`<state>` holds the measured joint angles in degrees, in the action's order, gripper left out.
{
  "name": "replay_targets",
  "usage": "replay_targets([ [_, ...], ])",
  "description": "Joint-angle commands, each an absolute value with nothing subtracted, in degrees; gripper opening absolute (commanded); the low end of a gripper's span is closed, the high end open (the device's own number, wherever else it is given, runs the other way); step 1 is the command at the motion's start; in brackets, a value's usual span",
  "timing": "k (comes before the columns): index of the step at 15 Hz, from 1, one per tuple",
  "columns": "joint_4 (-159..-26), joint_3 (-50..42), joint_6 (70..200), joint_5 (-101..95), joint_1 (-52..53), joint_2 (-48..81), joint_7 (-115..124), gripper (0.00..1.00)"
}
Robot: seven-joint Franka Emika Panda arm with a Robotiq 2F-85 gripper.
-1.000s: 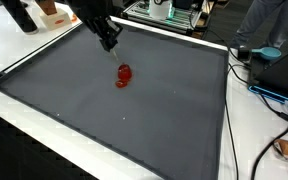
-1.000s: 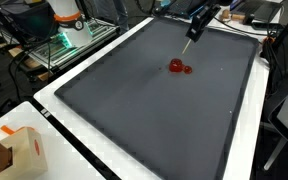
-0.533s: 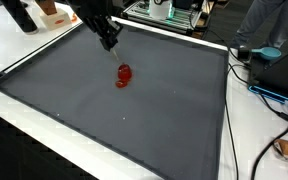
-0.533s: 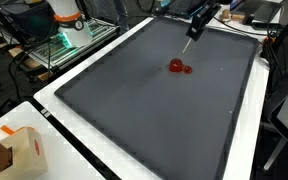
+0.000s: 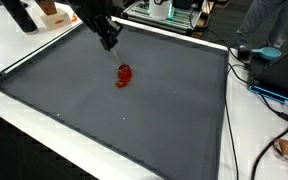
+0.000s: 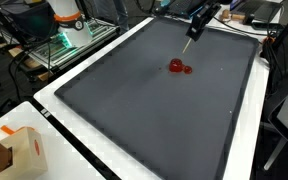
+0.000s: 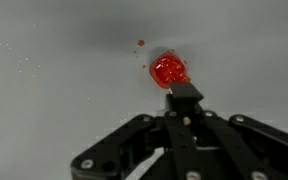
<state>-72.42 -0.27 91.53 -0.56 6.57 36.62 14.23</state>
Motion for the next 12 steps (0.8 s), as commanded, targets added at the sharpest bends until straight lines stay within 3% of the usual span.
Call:
replay_targets([
  [1, -71.31, 0.15, 90.63, 0.76, 5.40, 37.28, 13.17, 0.03],
  [12, -72.64, 1.77, 90.79, 11.91, -3.39, 38.51, -1.49, 0.03],
])
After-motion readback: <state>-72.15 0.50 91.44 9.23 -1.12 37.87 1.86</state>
